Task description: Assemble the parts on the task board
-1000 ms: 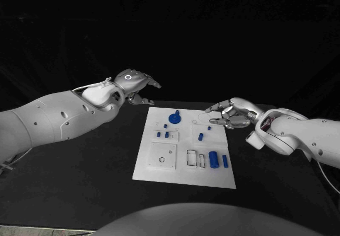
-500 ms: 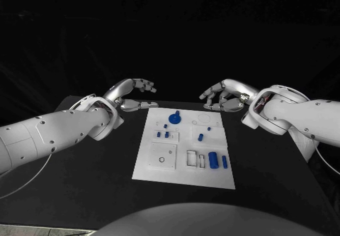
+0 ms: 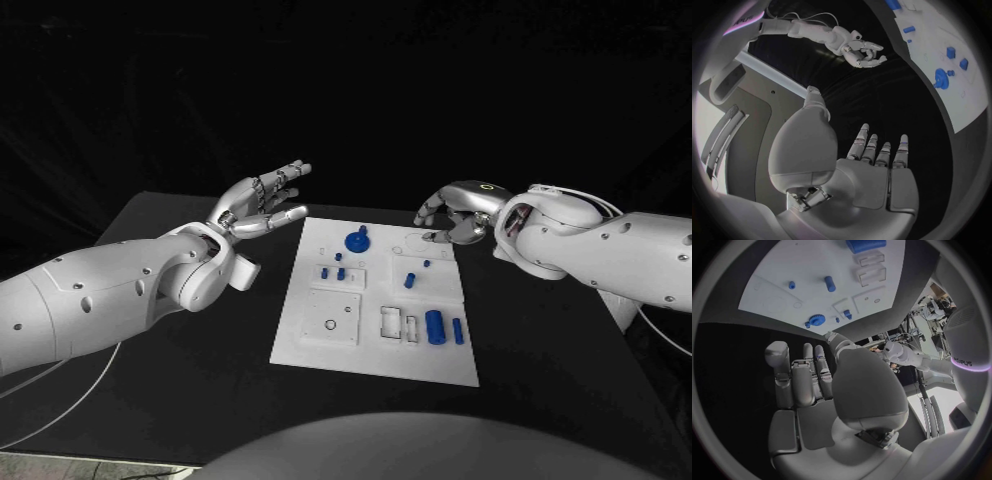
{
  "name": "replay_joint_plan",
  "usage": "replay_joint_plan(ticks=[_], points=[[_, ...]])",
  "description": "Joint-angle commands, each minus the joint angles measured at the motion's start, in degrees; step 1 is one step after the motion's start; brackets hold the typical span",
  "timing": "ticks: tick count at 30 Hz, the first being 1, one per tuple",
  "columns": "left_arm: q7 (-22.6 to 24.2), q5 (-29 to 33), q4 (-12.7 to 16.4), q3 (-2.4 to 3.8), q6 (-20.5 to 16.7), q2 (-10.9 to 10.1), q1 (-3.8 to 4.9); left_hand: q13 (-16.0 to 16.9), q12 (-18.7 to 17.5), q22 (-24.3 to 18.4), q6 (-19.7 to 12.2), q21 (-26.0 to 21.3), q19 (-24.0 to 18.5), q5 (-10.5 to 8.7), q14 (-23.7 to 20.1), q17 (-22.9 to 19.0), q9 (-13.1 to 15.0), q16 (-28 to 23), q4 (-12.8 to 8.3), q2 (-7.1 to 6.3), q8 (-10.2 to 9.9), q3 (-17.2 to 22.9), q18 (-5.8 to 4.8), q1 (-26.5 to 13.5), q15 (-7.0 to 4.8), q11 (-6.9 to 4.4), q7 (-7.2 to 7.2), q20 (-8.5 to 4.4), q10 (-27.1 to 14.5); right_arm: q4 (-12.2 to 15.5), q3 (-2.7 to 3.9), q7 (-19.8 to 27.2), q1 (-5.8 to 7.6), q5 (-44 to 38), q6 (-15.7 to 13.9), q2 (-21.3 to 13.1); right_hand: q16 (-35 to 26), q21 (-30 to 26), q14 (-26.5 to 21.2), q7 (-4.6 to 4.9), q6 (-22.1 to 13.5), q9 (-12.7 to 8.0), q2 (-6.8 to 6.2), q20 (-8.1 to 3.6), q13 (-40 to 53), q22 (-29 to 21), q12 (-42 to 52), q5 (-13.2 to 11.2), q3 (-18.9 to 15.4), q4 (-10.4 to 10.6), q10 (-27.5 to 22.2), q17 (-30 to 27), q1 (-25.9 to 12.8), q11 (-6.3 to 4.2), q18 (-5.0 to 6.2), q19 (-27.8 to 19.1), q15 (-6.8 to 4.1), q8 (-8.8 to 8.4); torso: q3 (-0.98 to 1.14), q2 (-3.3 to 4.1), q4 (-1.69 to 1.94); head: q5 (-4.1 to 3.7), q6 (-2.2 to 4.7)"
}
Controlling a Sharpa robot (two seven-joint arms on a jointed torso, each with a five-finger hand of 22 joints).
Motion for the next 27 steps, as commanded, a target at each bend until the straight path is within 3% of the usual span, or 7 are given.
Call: replay_joint_plan(ticks=[1, 2, 4, 6, 8, 14, 27], points=[[2.3, 8.8, 0.9, 0.04, 5.9, -0.5, -0.05, 0.0, 0.0, -1.5, 0.0, -0.3, -0.3, 3.29, -0.2, -0.1, 0.0, -0.2, -0.1, 5.66, -0.1, 4.2, 1.07, 1.8, 0.01, 0.26, 0.38, -0.29, -0.3, -1.1, -0.01, -3.2, -0.95, -4.2, -1.4, 0.1, 0.1, 0.2, 0.3, 0.2, 0.4, 1.2, -0.49, -0.19, -0.8, 5.0, -0.5, 7.2, 1.3, -1.3, 0.8, 1.7, 0.2, -0.12, -0.83, 0.4, -0.19, 0.57, -0.05, -0.07, 0.06, -0.56, 0.0], [2.3, 8.8, 1.1, 0.02, 6.0, -0.7, -0.07, 0.0, 0.2, -1.9, 0.0, -0.3, -0.3, 3.88, -0.2, -0.1, 0.0, -0.2, -0.2, 8.73, -0.1, 6.2, 1.28, 2.9, 0.15, 0.46, 0.59, -0.34, -0.4, -1.4, -0.01, -3.3, -1.24, -4.0, -1.4, 0.2, 0.0, 0.0, 0.1, 0.33, 0.3, 1.6, -0.74, -0.31, -1.2, 5.1, -0.8, 10.5, 2.0, -1.7, 0.9, 1.4, 0.4, -0.14, -0.78, 0.3, -0.27, 0.73, -0.03, -0.04, 0.01, -0.84, 0.0], [2.2, 8.4, 1.7, -0.01, 6.1, -1.2, -0.1, 0.0, 0.8, -2.9, 0.3, -0.3, -0.2, 5.05, -0.2, -0.1, 0.0, -0.2, -0.4, 11.02, -0.1, 7.7, 1.9, 4.2, 0.4, 0.75, 0.93, -0.19, -0.6, -2.0, -0.01, -3.3, -1.69, -3.8, -1.2, 0.2, -0.3, -0.3, -0.2, 0.97, 0.0, 2.4, -1.22, -0.47, -1.8, 5.3, -1.3, 15.3, 3.4, -2.6, 1.0, 1.0, 0.7, 0.0, -0.69, 0.1, -0.31, 0.87, -0.03, 0.0, -0.08, -1.54, 0.0], [2.0, 7.9, 2.5, -0.03, 6.2, -1.6, -0.12, 0.0, 1.6, -3.9, 0.6, -0.2, 0.0, 7.28, -0.2, -0.1, 0.1, -0.2, -0.5, 13.62, -0.1, 8.3, 2.63, 5.8, 0.68, 1.11, 1.32, 0.43, -0.8, -2.6, -0.01, -3.2, -2.15, -3.7, -1.1, 0.4, -0.4, -0.4, -0.4, 1.0, -0.2, 2.8, -1.48, -0.49, -2.0, 5.4, -1.5, 16.2, 3.9, -3.0, 1.0, 0.8, 0.7, 0.03, -0.67, -0.1, -0.32, 0.92, -0.03, -0.03, -0.13, -2.22, 0.0], [1.7, 7.6, 3.0, -0.06, 6.3, -1.8, -0.13, 0.0, 2.3, -4.5, 0.9, -0.2, 0.3, 9.23, -0.1, 0.0, 0.1, -0.2, -0.6, 15.27, -0.1, 8.0, 3.35, 7.3, 1.14, 1.51, 1.87, 1.06, -1.0, -3.2, -0.01, -3.2, -2.58, -3.8, -0.8, 0.6, -0.5, -0.4, -0.4, 0.89, -0.6, 3.3, -1.67, -0.44, -2.2, 5.4, -1.6, 15.0, 4.1, -3.2, 1.2, 0.6, 0.3, 0.1, -0.67, -0.1, -0.22, 0.92, -0.05, -0.07, -0.14, -2.49, 0.0], [1.3, 7.3, 3.9, -0.12, 6.6, -1.9, -0.15, 0.1, 3.4, -5.2, 1.4, -0.1, 0.7, 10.13, 0.4, 0.2, 0.1, 0.0, -0.6, 16.28, -0.1, 6.7, 4.24, 8.8, 1.82, 2.11, 2.14, 1.62, -1.3, -5.4, 0.0, -3.5, -4.0, -4.7, 0.6, 1.7, -0.7, -1.1, -0.8, 0.47, -1.3, 4.9, -2.0, -0.24, -2.7, 5.3, -2.0, 10.7, 4.0, -3.2, 0.7, 0.0, -1.6, 0.26, -0.58, -0.5, -0.08, 1.17, -0.06, -0.09, -0.14, -3.24, 0.0], [1.1, 7.5, 4.4, -0.14, 6.6, -2.2, -0.16, 0.1, 4.7, -6.6, 1.8, 0.0, 1.0, 7.57, 0.8, 0.3, 0.1, 0.1, -0.5, 18.05, 0.0, 4.3, 4.6, 6.5, 2.36, 2.49, 2.35, 1.92, -1.7, -10.1, 0.02, -2.1, -6.38, -4.0, 0.8, 4.8, -0.8, -1.8, -1.1, 0.73, -2.0, 8.3, -2.11, -0.28, -1.6, 5.1, -0.4, 7.5, 2.6, -3.3, 0.4, -0.5, -3.5, -0.22, -0.5, -0.6, -0.31, 2.4, -0.08, -0.13, 0.0, -2.74, 0.0]])
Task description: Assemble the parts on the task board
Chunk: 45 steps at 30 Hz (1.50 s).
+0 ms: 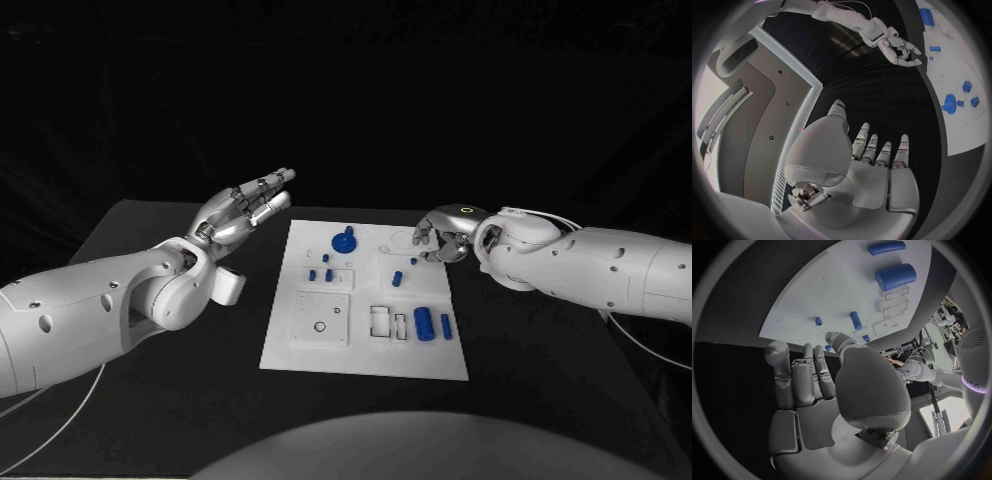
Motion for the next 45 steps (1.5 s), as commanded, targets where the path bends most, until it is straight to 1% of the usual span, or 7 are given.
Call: replay_joint_plan(ticks=[1, 5, 9, 23, 26, 34, 45], points=[[0.4, 0.6, 0.3, 0.03, 1.1, 0.0, 0.01, 0.1, 0.6, -0.1, 0.6, 0.0, 0.1, 0.38, 0.0, 0.0, 0.1, 0.1, -0.2, 0.33, 0.0, -0.5, 0.96, 0.1, 0.48, 0.53, 0.31, 0.3, -0.1, -1.1, 0.03, 0.7, -0.34, -0.6, 0.8, 0.7, -0.3, -0.3, -0.5, 0.23, -0.4, 0.8, -0.14, -0.04, 0.4, 5.1, 0.6, 0.1, -0.4, -0.2, -0.3, -0.1, -0.5, -0.38, -0.5, -0.4, -0.18, 0.5, -0.02, -0.02, 0.05, 0.25, 0.0], [0.1, 0.7, 0.5, 0.03, 1.3, -0.2, 0.01, 0.1, 1.2, -0.6, 0.9, 0.0, 0.3, 2.02, 0.2, 0.1, 0.1, 0.2, -0.3, 0.54, 0.0, -0.8, 0.9, 1.9, 0.61, 0.79, 0.57, 0.33, -0.1, -2.4, 0.04, 0.9, -0.86, -0.5, 0.8, 1.8, -0.3, -0.7, -0.6, 0.22, -0.7, 2.8, -0.03, -0.27, 1.7, 5.1, 2.1, 1.5, -0.5, -0.8, -0.9, -0.4, -0.5, -0.61, -0.48, -0.4, -0.41, 1.28, -0.04, -0.01, 0.07, 0.23, 0.0], [-0.1, 0.7, 0.3, 0.03, 1.3, -0.2, 0.01, 0.1, 2.1, 0.9, 1.4, 0.4, 1.3, 2.73, 1.2, 0.4, 0.2, 0.5, -0.2, 0.83, 0.0, -1.2, 1.01, 3.1, 0.7, 1.05, 0.71, 0.33, 0.1, -3.3, 0.06, 1.0, -1.28, -0.5, 1.4, 2.7, -0.8, -1.7, -1.2, -0.39, -0.9, 4.2, 0.08, -0.29, 2.7, 4.9, 3.1, 2.6, -0.3, -1.2, -1.4, -1.1, -0.5, -0.48, -0.36, -1.0, -0.35, 1.76, -0.02, -0.05, 0.07, 0.85, 0.0], [-0.7, 0.3, 0.2, 0.03, -0.6, 0.0, 0.01, 0.4, 4.7, 4.5, 3.5, 1.6, 5.1, 4.45, 4.6, 1.0, 0.3, 2.0, -0.2, 1.31, 0.2, -2.7, 0.86, 5.2, 1.84, 1.96, 1.41, 0.44, 1.4, -5.7, 0.1, 0.6, -2.19, -0.5, 3.3, 4.5, -1.0, -2.3, -1.7, -0.56, -2.2, 5.1, 0.06, -0.16, 3.9, 4.9, 4.7, 2.7, -0.1, -1.3, -1.3, -1.6, -1.0, -0.33, -0.32, -1.2, -0.15, 1.19, -0.06, -0.09, -0.01, 1.02, 0.0], [-0.4, 0.3, 0.4, 0.03, -2.6, -0.1, 0.01, 0.5, 5.8, 5.8, 4.7, 2.2, 6.9, 5.6, 6.2, 1.3, 0.4, 2.9, -0.1, 1.24, 0.4, -3.1, 0.24, 5.5, 2.69, 2.51, 1.85, 0.44, 2.2, -6.2, 0.11, 0.6, -2.3, -0.5, 3.7, 4.8, -1.1, -2.4, -1.8, -0.52, -1.9, 5.4, 0.11, -0.14, 4.3, 4.8, 5.1, 2.8, 0.0, -1.4, -1.3, -1.8, -1.0, -0.37, -0.29, -1.3, -0.15, 1.36, -0.08, -0.05, 0.02, 0.9, 0.0], [-0.5, 1.0, 0.4, 0.04, -4.9, -0.4, 0.01, 0.6, 7.0, 6.8, 6.0, 2.8, 8.7, 6.51, 7.7, 1.5, 0.5, 4.1, -0.2, 1.08, 0.5, -3.5, -0.53, 5.9, 3.15, 2.96, 1.9, 0.44, 3.4, -7.4, 0.12, 1.9, -2.58, -0.1, 2.4, 5.5, -1.0, -2.5, -1.8, -0.89, -1.6, 6.6, 0.38, -0.24, 5.6, 4.9, 6.6, 4.2, 0.5, -2.1, -1.4, -1.8, -0.6, -0.62, -0.26, -1.3, -0.35, 1.7, -0.05, -0.11, 0.05, 1.14, 0.0], [-1.2, 0.8, 0.3, 0.04, -6.3, -0.4, 0.01, 0.8, 8.3, 8.0, 8.3, 3.9, 11.9, 7.81, 9.4, 1.8, 0.7, 6.0, -0.6, -0.01, 0.7, -3.0, -1.81, 10.7, 3.7, 3.73, 2.18, 0.34, 5.0, -8.8, 0.13, 3.6, -2.9, 0.8, 1.3, 6.2, -1.1, -2.6, -2.1, -1.89, -2.2, 7.2, 0.76, -0.41, 6.5, 4.9, 7.8, 4.3, 1.1, -2.4, -1.4, -2.2, -0.7, -0.93, -0.23, -1.3, -0.57, 1.39, -0.09, -0.05, 0.04, 1.51, 0.0]])
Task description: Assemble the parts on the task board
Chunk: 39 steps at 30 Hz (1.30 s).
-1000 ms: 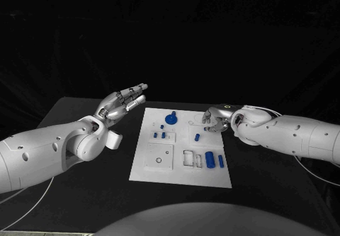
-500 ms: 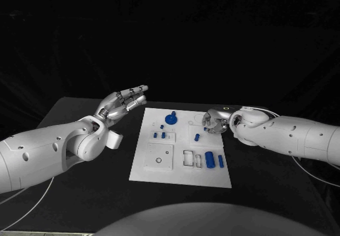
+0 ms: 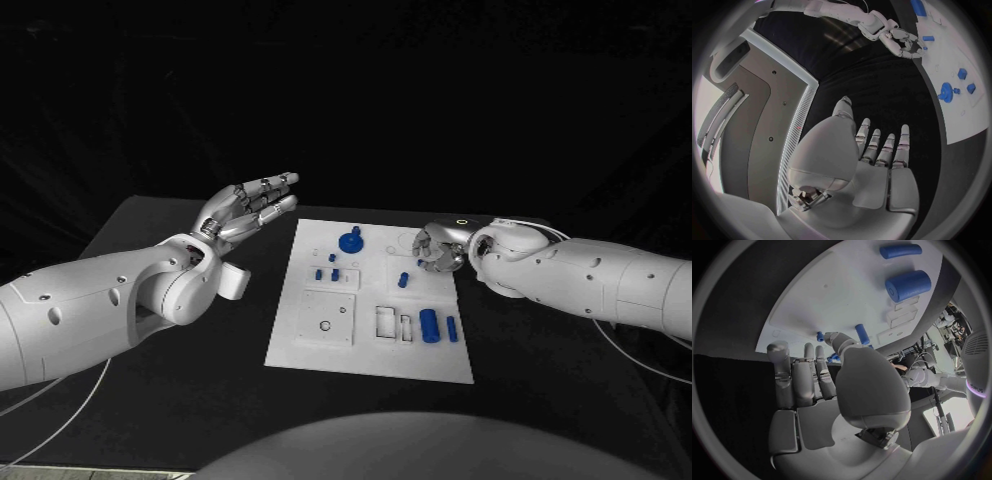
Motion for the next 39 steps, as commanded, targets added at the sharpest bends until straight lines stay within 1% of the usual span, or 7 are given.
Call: replay_joint_plan(ticks=[1, 11, 18, 28, 33, 37, 39], points=[[-0.2, 0.1, -0.1, 0.05, -1.5, 0.1, 0.02, 0.1, 0.4, 0.2, 0.8, 0.3, 0.8, 0.46, 0.6, 0.1, 0.1, 0.5, -0.4, -0.04, 0.3, 0.1, -0.87, 1.2, 0.08, -0.05, 0.13, 0.04, 0.6, -0.4, 0.02, 1.6, -0.09, 0.4, -0.5, 0.2, -0.3, -0.3, -0.3, -0.32, -0.1, 0.1, 0.69, -0.13, 0.2, 4.9, 0.4, -0.1, 0.2, -0.3, 0.1, -0.1, -0.1, -0.54, -0.25, -0.2, -0.17, -0.18, -0.01, 0.04, -0.02, 0.0, 0.0], [-0.7, 0.0, -0.4, 0.05, -1.1, 0.1, 0.03, 0.1, 0.7, 0.1, 1.8, 0.4, 1.0, 0.79, 0.8, 0.1, 0.2, 0.8, -0.3, -0.02, 0.4, 0.2, -1.01, 1.9, 0.16, 0.03, 0.36, 0.03, 0.9, -2.0, 0.04, 1.8, -0.52, 0.9, -0.1, 0.9, -0.5, -0.8, -0.6, 0.13, 1.7, 1.3, 0.98, -0.31, 0.8, 4.9, 1.1, -0.6, 0.6, -0.7, -0.1, -0.5, -0.1, -0.69, -0.19, -0.5, -0.32, 0.74, 0.01, -0.04, 0.0, 0.06, 0.0], [-0.7, 0.0, -0.6, 0.04, -0.7, 0.3, 0.0, 0.1, 0.7, 0.2, 2.0, 0.5, 1.2, 1.01, 0.9, 0.2, 0.2, 0.9, -0.3, -0.03, 0.5, 0.2, -1.05, 2.1, 0.17, 0.11, 0.28, 0.03, 1.0, -2.5, 0.07, 1.9, -0.96, 1.3, 0.6, 1.2, -0.4, -0.6, -0.6, 0.26, 2.6, 2.5, 1.06, -0.35, 1.0, 4.9, 1.4, -0.5, 0.6, -1.0, 0.0, -0.6, -0.2, -0.71, -0.25, -0.3, -0.34, 1.52, -0.05, 0.01, -0.03, -0.03, 0.0], [-0.7, 0.1, -1.2, 0.04, -0.1, 0.6, -0.59, 0.1, 0.6, -0.8, 2.2, 0.2, 0.7, 1.21, 0.8, 0.1, 0.2, 0.9, -0.3, 0.09, 0.5, 0.2, -1.19, 2.3, 0.28, 0.14, 0.24, 0.05, 0.9, -3.2, 0.09, 2.2, -1.35, 1.5, 0.8, 1.9, -0.4, -0.6, -0.6, 0.74, 2.8, 3.2, 1.24, -0.38, 1.1, 4.9, 1.7, -0.7, 0.6, -1.2, 0.4, -0.6, -0.2, -0.88, -0.26, -0.3, -0.38, 1.85, -0.03, 0.02, 0.04, 0.11, 0.0], [-0.7, 0.1, -1.3, 0.04, -0.1, 0.6, -0.66, 0.1, 0.6, -0.9, 2.4, 0.2, 0.7, 1.42, 0.8, 0.1, 0.2, 1.0, -0.3, 0.18, 0.6, 0.2, -1.29, 2.4, 0.35, 0.16, 0.19, 0.05, 0.9, -3.5, 0.11, 2.7, -1.46, 1.7, 0.2, 2.3, -0.9, -1.0, -1.2, 1.64, 3.7, 5.0, 1.78, -0.65, 1.2, 4.9, 2.4, -0.2, 1.0, -2.3, 2.0, -1.4, 0.8, -1.51, -0.13, -0.6, -0.77, 3.01, -0.05, -0.05, 0.04, 0.18, 0.0], [-0.8, 0.1, -1.3, 0.04, -0.1, 0.6, -0.68, 0.1, 0.7, -1.0, 2.8, 0.2, 0.7, 1.61, 0.8, 0.1, 0.3, 1.0, -0.3, 0.27, 0.6, 0.2, -1.37, 2.6, 0.38, 0.14, 0.2, 0.05, 0.9, -3.6, 0.11, 3.1, -1.49, 1.7, -0.6, 2.4, -1.2, -1.0, -1.5, 1.8, 5.0, 7.0, 2.27, -1.02, 1.2, 4.9, 2.9, 0.1, 1.1, -3.1, 4.0, -1.9, 1.5, -2.19, -0.09, -0.7, -1.17, 4.56, -0.04, -0.04, 0.03, 0.28, 0.0], [-0.9, 0.1, -1.3, 0.04, 0.0, 0.6, -0.69, 0.1, 0.7, -1.0, 3.3, 0.2, 0.8, 1.76, 0.8, 0.1, 0.3, 1.1, -0.3, 0.33, 0.7, 0.2, -1.46, 2.8, 0.41, 0.07, 0.36, 0.05, 1.0, -3.7, 0.12, 3.0, -1.5, 1.8, -0.6, 2.5, -1.3, -1.0, -1.5, 1.93, 5.0, 7.7, 2.39, -1.16, 1.1, 4.9, 3.0, 0.4, 1.2, -3.5, 4.6, -2.0, 1.8, -2.37, -0.08, -0.8, -1.31, 4.85, -0.06, -0.04, -0.01, 0.34, 0.0]])
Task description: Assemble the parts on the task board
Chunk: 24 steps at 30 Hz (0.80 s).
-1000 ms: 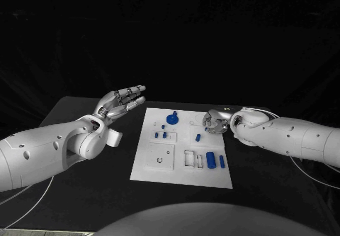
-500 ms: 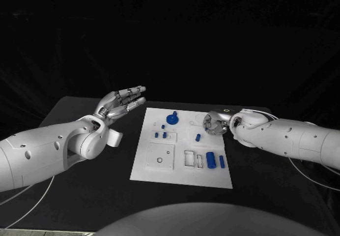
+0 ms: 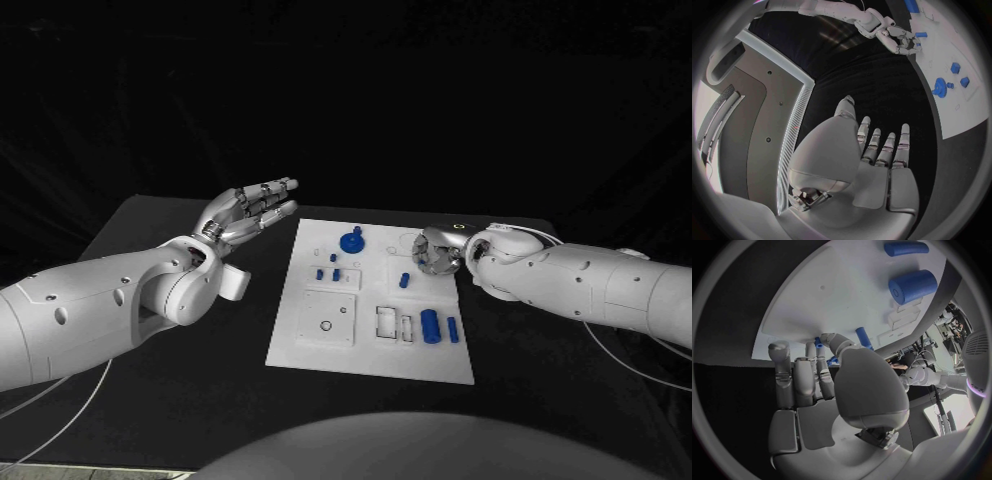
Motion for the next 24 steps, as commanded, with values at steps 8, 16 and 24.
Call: replay_joint_plan(ticks=[8, 16, 24], points=[[0.1, 0.1, 0.0, 0.04, 1.0, 0.2, -0.01, 0.1, 0.3, 0.5, 1.6, 0.2, 0.7, 0.71, 0.3, 0.1, 0.2, 0.5, -0.2, 0.18, 0.5, 0.1, -0.8, 1.3, 0.26, -0.16, 0.45, -0.08, 0.5, 0.0, 0.02, 0.5, -0.08, 0.0, -0.3, 0.0, -0.7, 0.1, -0.7, 0.54, -0.1, 2.1, 0.48, -0.77, -0.3, 4.9, 0.0, 1.7, 0.7, -1.7, 1.4, -0.6, 1.7, -0.46, -0.09, -0.2, -0.41, 0.68, -0.01, -0.02, -0.09, 0.7, 0.0], [-0.1, 0.1, -0.1, 0.04, 1.3, 0.3, -0.03, 0.1, 0.2, 1.1, 1.9, 0.6, 1.8, 2.01, 0.4, 0.1, 0.1, 0.8, -0.2, 0.26, 0.5, 0.0, -0.86, 2.1, 0.33, -0.17, 0.56, -0.11, 0.5, 0.6, 0.09, 0.2, 0.02, 0.3, -0.8, -0.6, -1.3, -0.4, -1.2, 0.67, -0.2, 2.4, 0.49, -0.82, -0.4, 4.7, 0.0, 1.8, 0.7, -1.8, 1.7, -1.4, 1.8, -0.5, 0.01, -0.6, -0.42, 0.71, -0.02, -0.08, -0.05, 0.64, 0.0], [-0.4, 0.1, -0.2, 0.04, 1.8, 0.3, -0.07, 0.1, 0.2, 1.0, 2.0, 0.7, 2.0, 2.42, 0.4, 0.1, 0.1, 0.8, -0.3, 0.34, 0.5, 0.0, -0.86, 2.4, 0.36, -0.19, 0.64, -0.11, 0.4, 2.0, 0.23, -0.1, 1.48, 0.8, -1.0, -1.3, -1.5, -0.5, -1.4, 0.75, -0.3, 2.6, 0.46, -0.81, -0.4, 4.7, -0.1, 1.6, 0.6, -1.8, 1.8, -1.8, 1.6, -0.44, 0.02, -0.8, -0.37, 0.7, -0.01, -0.04, -0.01, 0.6, 0.0]])
